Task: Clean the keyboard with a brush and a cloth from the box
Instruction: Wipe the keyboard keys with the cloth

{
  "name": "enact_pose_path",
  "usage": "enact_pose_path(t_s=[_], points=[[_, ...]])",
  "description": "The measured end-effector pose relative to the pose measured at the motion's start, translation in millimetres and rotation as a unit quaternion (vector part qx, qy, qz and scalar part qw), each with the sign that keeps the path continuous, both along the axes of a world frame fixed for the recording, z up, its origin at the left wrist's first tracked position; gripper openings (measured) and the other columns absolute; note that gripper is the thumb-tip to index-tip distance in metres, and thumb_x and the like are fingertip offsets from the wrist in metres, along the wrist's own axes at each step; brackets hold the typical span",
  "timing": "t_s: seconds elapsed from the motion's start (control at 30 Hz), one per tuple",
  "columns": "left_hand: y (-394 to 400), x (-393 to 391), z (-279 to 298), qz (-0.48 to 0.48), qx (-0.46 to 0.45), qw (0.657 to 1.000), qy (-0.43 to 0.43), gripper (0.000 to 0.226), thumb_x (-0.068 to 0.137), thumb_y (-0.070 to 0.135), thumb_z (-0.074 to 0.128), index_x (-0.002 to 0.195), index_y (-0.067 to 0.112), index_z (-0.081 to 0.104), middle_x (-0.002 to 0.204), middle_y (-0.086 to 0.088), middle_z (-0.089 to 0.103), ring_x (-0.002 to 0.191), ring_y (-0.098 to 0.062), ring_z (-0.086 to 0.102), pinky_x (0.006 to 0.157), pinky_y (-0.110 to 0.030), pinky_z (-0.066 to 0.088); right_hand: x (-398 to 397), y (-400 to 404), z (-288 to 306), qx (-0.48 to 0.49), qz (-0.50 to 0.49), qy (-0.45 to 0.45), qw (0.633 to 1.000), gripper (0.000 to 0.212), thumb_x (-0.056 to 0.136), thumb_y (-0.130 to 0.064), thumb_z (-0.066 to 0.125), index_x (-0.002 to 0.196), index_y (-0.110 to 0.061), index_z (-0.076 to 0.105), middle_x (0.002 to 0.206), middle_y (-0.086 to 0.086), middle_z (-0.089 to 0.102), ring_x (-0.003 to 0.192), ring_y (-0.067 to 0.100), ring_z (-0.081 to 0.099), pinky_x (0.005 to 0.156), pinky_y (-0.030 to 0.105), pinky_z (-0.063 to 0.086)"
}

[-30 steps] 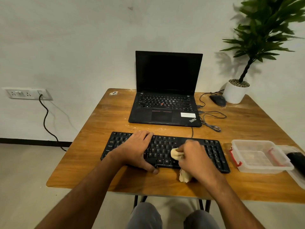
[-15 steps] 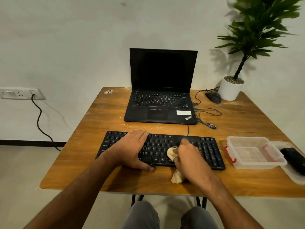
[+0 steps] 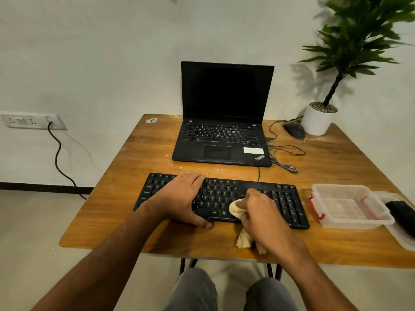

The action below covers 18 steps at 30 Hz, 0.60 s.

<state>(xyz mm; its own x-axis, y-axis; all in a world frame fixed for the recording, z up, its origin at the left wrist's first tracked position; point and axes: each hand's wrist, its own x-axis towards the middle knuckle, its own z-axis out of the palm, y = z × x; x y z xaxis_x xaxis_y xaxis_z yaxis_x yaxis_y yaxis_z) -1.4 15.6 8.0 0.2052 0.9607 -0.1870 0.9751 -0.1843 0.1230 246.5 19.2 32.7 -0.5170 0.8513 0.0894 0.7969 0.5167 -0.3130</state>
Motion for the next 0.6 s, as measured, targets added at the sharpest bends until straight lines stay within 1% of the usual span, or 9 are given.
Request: enact_pose_path(t_s=[0.1,0.13,0.17,0.23,0.27,0.3,0.37,0.53,0.6], points=[[-0.2,-1.1,-0.6,0.004,-0.003,1.000,-0.015,0.147,0.058,0.097,0.065,0.166,0.016,0.007,0.170,-0.001,0.016,0.155,-0.021,0.017,0.131,-0.039,0.010,-2.1,12.7,11.2,-0.020,-0.023,0.047,0.998,0.032,0.095,-0.013,0.064,0.126,-0.018,0.069,0.121,-0.002,0.065,0.092,0.000,0.051,0.064,0.001,0.037],[0.0,-0.4,-0.8,0.004,-0.003,1.000,-0.018,0.147,0.057,0.097,0.065,0.165,0.016,0.008,0.170,0.000,0.017,0.154,-0.021,0.018,0.131,-0.040,0.011,-6.5,17.9,11.0,-0.007,-0.034,0.062,0.997,0.032,0.095,-0.013,0.064,0.127,-0.017,0.068,0.122,-0.002,0.064,0.094,-0.001,0.050,0.065,0.000,0.036],[-0.2,0.4,-0.6,0.005,-0.004,1.000,-0.019,0.147,0.057,0.097,0.065,0.165,0.017,0.008,0.169,0.000,0.018,0.154,-0.021,0.019,0.131,-0.040,0.012,-12.6,20.7,9.9,0.010,-0.037,0.069,0.997,0.033,0.095,-0.013,0.064,0.128,-0.017,0.067,0.123,-0.002,0.062,0.100,0.001,0.050,0.073,0.001,0.038],[-1.0,1.9,0.4,0.006,-0.008,1.000,-0.016,0.146,0.057,0.097,0.066,0.165,0.017,0.008,0.169,0.000,0.018,0.154,-0.021,0.019,0.131,-0.041,0.013,-24.5,21.2,-0.3,0.031,-0.021,0.063,0.997,0.034,0.095,-0.009,0.062,0.127,-0.017,0.068,0.121,0.001,0.056,0.113,0.011,0.051,0.095,0.015,0.045],[-1.3,2.6,0.6,0.007,-0.007,1.000,-0.015,0.146,0.057,0.096,0.067,0.165,0.017,0.008,0.169,0.000,0.018,0.154,-0.021,0.019,0.131,-0.040,0.012,-28.9,17.1,-4.4,0.035,-0.012,0.047,0.998,0.033,0.095,-0.007,0.061,0.124,-0.016,0.070,0.120,0.001,0.054,0.115,0.015,0.049,0.101,0.025,0.046],[-1.6,2.7,0.8,0.010,-0.005,1.000,-0.017,0.145,0.058,0.095,0.068,0.166,0.017,0.008,0.169,0.000,0.018,0.154,-0.021,0.019,0.131,-0.040,0.012,-31.5,12.6,-6.3,0.042,-0.006,0.029,0.999,0.031,0.094,-0.006,0.060,0.121,-0.015,0.071,0.120,0.002,0.052,0.116,0.017,0.048,0.102,0.031,0.047],[-1.0,3.0,1.4,0.013,0.002,1.000,-0.022,0.145,0.058,0.094,0.070,0.165,0.017,0.010,0.168,0.000,0.021,0.153,-0.021,0.022,0.130,-0.038,0.013,-31.0,5.3,-5.0,0.043,0.005,-0.001,0.999,0.029,0.093,-0.006,0.060,0.119,-0.014,0.070,0.122,0.004,0.053,0.115,0.019,0.047,0.101,0.033,0.046],[-0.7,3.1,0.6,0.019,-0.001,0.999,-0.028,0.146,0.056,0.093,0.072,0.165,0.017,0.010,0.168,0.001,0.022,0.152,-0.020,0.023,0.129,-0.037,0.014,-20.8,0.1,6.2,0.002,0.032,-0.011,0.999,0.031,0.093,-0.006,0.060,0.120,-0.017,0.072,0.116,0.001,0.062,0.106,0.014,0.057,0.086,0.021,0.048],[-1.5,3.7,2.0,0.019,0.004,0.999,-0.034,0.145,0.057,0.091,0.074,0.164,0.017,0.012,0.166,0.001,0.024,0.150,-0.019,0.024,0.128,-0.036,0.015,-23.0,14.3,10.5,0.000,0.014,0.027,1.000,0.032,0.091,-0.006,0.065,0.121,-0.018,0.072,0.116,0.000,0.067,0.107,0.012,0.060,0.089,0.019,0.047]])
